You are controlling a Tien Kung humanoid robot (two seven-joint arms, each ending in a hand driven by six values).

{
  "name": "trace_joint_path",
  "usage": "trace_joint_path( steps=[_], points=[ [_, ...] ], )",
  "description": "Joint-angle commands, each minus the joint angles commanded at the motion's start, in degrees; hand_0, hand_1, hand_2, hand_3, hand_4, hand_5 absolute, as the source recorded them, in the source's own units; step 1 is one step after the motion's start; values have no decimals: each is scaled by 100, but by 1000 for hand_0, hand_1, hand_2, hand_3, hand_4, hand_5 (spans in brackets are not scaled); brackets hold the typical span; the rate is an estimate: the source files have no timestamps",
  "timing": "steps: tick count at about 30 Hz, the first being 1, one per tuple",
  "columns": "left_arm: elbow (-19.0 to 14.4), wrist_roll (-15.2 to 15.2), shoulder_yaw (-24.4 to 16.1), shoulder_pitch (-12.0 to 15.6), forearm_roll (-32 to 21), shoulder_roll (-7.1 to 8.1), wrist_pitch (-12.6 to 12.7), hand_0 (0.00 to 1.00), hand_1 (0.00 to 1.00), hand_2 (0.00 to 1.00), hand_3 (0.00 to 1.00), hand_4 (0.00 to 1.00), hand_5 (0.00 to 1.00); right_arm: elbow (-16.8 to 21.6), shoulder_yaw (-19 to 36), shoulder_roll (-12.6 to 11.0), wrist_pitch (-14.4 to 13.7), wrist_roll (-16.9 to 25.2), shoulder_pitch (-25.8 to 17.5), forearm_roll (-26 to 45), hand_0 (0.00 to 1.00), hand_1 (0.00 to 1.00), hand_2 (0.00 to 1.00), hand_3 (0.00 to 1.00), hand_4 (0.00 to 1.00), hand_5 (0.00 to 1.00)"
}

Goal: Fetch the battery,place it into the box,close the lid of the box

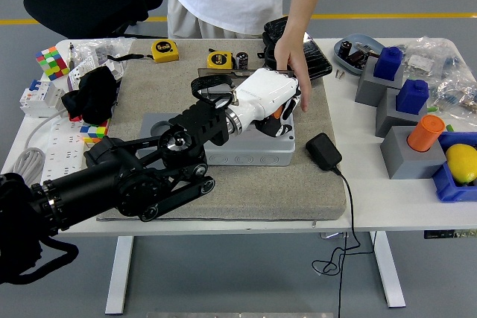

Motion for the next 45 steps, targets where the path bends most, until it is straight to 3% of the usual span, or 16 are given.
trace_joint_path(
  steps=[2, 3, 8, 9, 14, 15, 20, 21, 26, 27, 38, 45],
  points=[
    [75, -76, -7, 9, -64, 0, 56, 88, 61, 129, 257, 853, 2, 5, 5, -6, -1, -1, 3, -11, 500, 614, 660, 576, 956, 512],
    [117, -145, -11, 13, -141, 0, 101, 102, 88, 145, 270, 902, 2, 6, -1, -10, -2, -2, 4, -13, 500, 614, 660, 576, 956, 512],
    [255, -297, 26, 26, -266, 0, 236, 102, 88, 145, 270, 902, 2, 11, -38, -14, 0, -5, 14, -14, 500, 614, 660, 576, 956, 512],
    [264, -304, 29, 31, -268, 0, 240, 116, 122, 172, 280, 947, 2, 13, -35, -12, -1, -4, 16, -20, 500, 613, 659, 576, 956, 512],
    [250, -395, 1, 38, -298, 0, 306, 116, 122, 172, 280, 947, 2, 46, 35, -11, -4, 5, 29, -110, 500, 613, 659, 576, 956, 512],
    [248, -412, -12, 39, -293, 0, 322, 205, 313, 319, 387, 975, 2, 50, 51, -11, -5, 7, 31, -124, 501, 614, 659, 575, 956, 512],
    [239, -443, -35, 45, -251, 0, 362, 205, 313, 319, 387, 975, 2, 51, 53, -9, 0, 6, 29, -128, 501, 614, 659, 575, 956, 512],
    [240, -448, -36, 49, -246, 0, 352, 324, 530, 463, 574, 998, 25, 50, 53, -10, 1, 6, 28, -126, 501, 613, 658, 575, 955, 511],
    [238, -490, -37, 76, -246, 0, 309, 324, 530, 463, 574, 998, 25, 48, 51, -11, 7, 7, 21, -123, 501, 613, 658, 575, 955, 511],
    [238, -492, -39, 78, -247, 0, 299, 569, 672, 592, 719, 998, 89, 48, 50, -10, 8, 7, 21, -122, 501, 615, 658, 575, 956, 510],
    [147, -475, -49, 145, -325, 0, 242, 543, 667, 577, 727, 998, 97, 49, 69, -3, 13, 12, 16, -126, 501, 614, 658, 575, 956, 509],
    [-283, -535, -315, 296, -388, 0, 287, 519, 640, 558, 716, 998, 145, 46, 105, 1, 12, 14, 4, -130, 501, 614, 658, 575, 956, 510]
  ],
)
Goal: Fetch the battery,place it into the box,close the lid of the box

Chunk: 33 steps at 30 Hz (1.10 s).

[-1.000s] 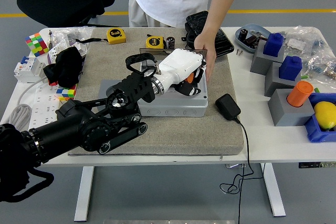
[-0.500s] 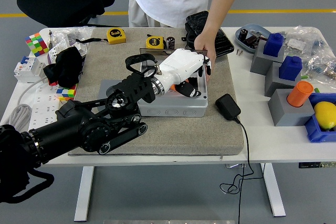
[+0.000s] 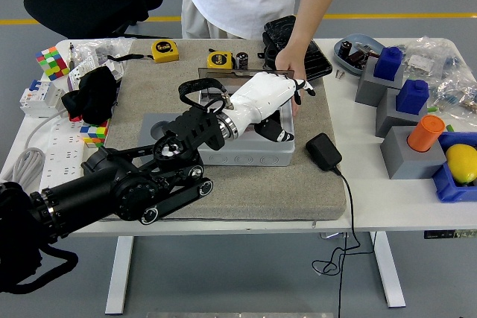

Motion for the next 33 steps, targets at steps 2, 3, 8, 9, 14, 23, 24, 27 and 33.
trace_joint_path(
  steps=[2, 3, 8, 9, 14, 23, 24, 27, 33],
  points=[
    [-190, 10, -130, 83, 15, 0, -14, 519, 640, 558, 716, 998, 145, 2, 28, 2, -3, 4, -6, -13, 501, 614, 658, 575, 956, 510],
    [-286, 31, -192, 126, 27, 8, -33, 519, 640, 558, 716, 998, 145, 0, 26, 3, -3, 2, -9, -10, 501, 614, 658, 575, 956, 510],
    [-780, 170, -545, 462, 44, 271, -142, 476, 616, 537, 605, 998, 225, -3, 55, 0, -4, 4, -26, -21, 501, 614, 658, 575, 956, 511],
    [-899, 171, -631, 564, 23, 356, -149, 476, 616, 537, 605, 998, 225, -4, 62, -1, -4, 5, -26, -22, 501, 614, 658, 575, 956, 511],
    [-1435, 164, -1007, 1073, -8, 762, -144, 504, 646, 574, 613, 955, 270, -5, 125, -7, -1, 8, -41, -42, 501, 614, 658, 575, 956, 512],
    [-2186, 260, -1714, 1991, 10, 1479, -210, 546, 677, 615, 631, 946, 295, -9, 163, -23, 7, 13, -50, -56, 501, 614, 658, 575, 957, 512],
    [-2230, 264, -1747, 2051, -5, 1525, -212, 539, 671, 614, 627, 948, 312, -9, 162, -25, 7, 14, -48, -57, 501, 614, 658, 575, 957, 512],
    [-2306, 287, -1793, 2198, -55, 1614, -228, 539, 671, 614, 627, 948, 312, -8, 152, -34, 7, 16, -43, -60, 501, 614, 658, 575, 957, 512],
    [-2343, 296, -1748, 2272, -187, 1573, -249, 527, 660, 612, 628, 948, 321, -2, 160, -34, 3, 27, -19, -71, 501, 614, 658, 575, 957, 512]
  ],
)
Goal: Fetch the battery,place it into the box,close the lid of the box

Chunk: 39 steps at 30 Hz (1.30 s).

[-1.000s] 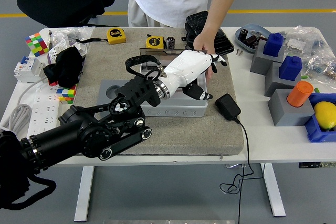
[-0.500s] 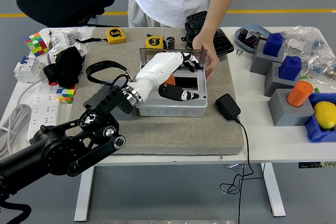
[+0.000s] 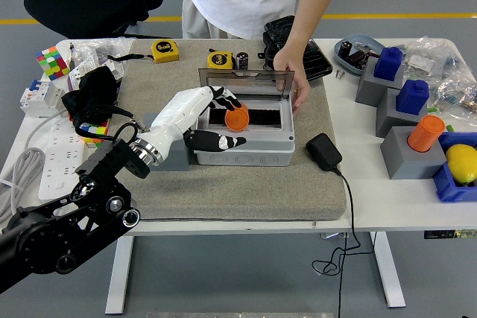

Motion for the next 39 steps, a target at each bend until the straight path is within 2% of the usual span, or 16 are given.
trace_joint_path(
  steps=[5, 14, 26, 34, 39],
  points=[
    [21, 23, 16, 2, -57, -65, 9, 513, 643, 607, 624, 949, 325, 1, 1, -2, -3, 8, -7, 2, 500, 614, 659, 575, 959, 512],
    [466, 69, 154, -94, -106, -347, -33, 511, 644, 610, 627, 946, 327, -2, -27, 7, 3, 5, -41, 24, 500, 614, 659, 575, 959, 512],
    [811, -91, 254, -405, -388, -818, 73, 509, 637, 614, 629, 945, 337, 12, -15, 15, -7, 12, -26, 5, 500, 614, 659, 576, 960, 512],
    [1146, -147, 424, -631, -813, -1148, 68, 494, 636, 620, 636, 942, 341, 22, -46, 18, -4, 13, -24, 4, 500, 614, 659, 576, 960, 512],
    [1350, -290, 570, -820, -1156, -1366, 91, 494, 636, 620, 636, 942, 341, 29, -65, 23, -4, 17, -14, 6, 500, 614, 659, 576, 960, 512]
  ],
)
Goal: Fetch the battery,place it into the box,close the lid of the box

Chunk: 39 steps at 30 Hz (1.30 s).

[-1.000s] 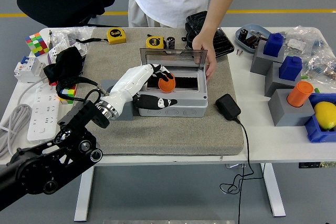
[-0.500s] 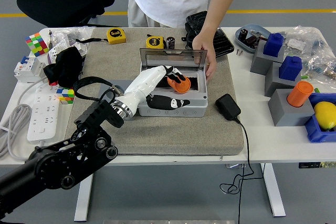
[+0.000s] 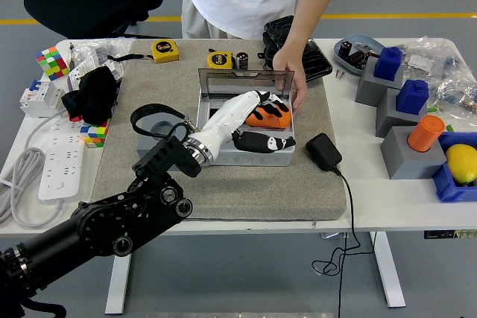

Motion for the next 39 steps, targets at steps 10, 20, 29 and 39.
trace_joint_path(
  steps=[10, 20, 29, 39],
  points=[
    [-159, -16, -87, -151, -5, -103, -1, 491, 640, 620, 638, 941, 341, 13, 8, -5, -7, 6, 14, -27, 501, 614, 658, 576, 960, 512],
    [-218, -199, -118, -113, -534, -45, 72, 521, 655, 628, 644, 940, 342, 6, -31, -3, -1, 7, 5, -4, 499, 614, 658, 576, 960, 510],
    [-251, -330, 83, -186, -827, -178, 83, 577, 686, 645, 650, 938, 343, 18, -24, -7, -1, 6, 20, -17, 500, 614, 659, 576, 960, 511],
    [182, -536, 431, -486, -1086, -208, 116, 692, 709, 664, 662, 935, 345, 23, -89, -7, 5, 7, 33, -5, 498, 614, 658, 576, 960, 509]
  ],
)
